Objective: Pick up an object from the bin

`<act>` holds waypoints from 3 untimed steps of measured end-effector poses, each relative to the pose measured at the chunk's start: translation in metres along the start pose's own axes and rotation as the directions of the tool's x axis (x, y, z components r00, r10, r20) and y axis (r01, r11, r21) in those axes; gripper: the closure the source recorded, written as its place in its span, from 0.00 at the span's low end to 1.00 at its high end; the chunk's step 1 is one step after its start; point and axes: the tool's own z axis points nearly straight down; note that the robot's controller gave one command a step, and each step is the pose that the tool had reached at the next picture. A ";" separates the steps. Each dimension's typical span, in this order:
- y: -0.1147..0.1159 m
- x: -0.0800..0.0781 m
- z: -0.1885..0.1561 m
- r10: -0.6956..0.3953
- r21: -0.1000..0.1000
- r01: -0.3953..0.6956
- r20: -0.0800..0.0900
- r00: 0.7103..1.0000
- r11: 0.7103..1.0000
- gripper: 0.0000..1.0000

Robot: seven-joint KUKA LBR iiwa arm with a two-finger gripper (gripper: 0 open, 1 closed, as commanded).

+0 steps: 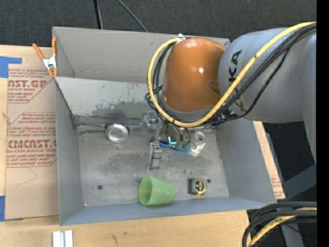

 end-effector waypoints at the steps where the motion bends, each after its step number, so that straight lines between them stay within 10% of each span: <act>1: -0.012 0.022 0.120 -0.314 -0.006 0.314 0.023 0.949 0.949 0.00; 2: -0.045 0.050 0.130 -0.544 0.008 0.543 0.012 0.839 0.839 0.00; 3: -0.047 0.051 0.129 -0.542 0.007 0.542 0.001 0.840 0.840 1.00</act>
Offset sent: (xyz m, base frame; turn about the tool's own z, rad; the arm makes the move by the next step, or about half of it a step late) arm -0.0278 -0.0201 -0.1277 -0.3184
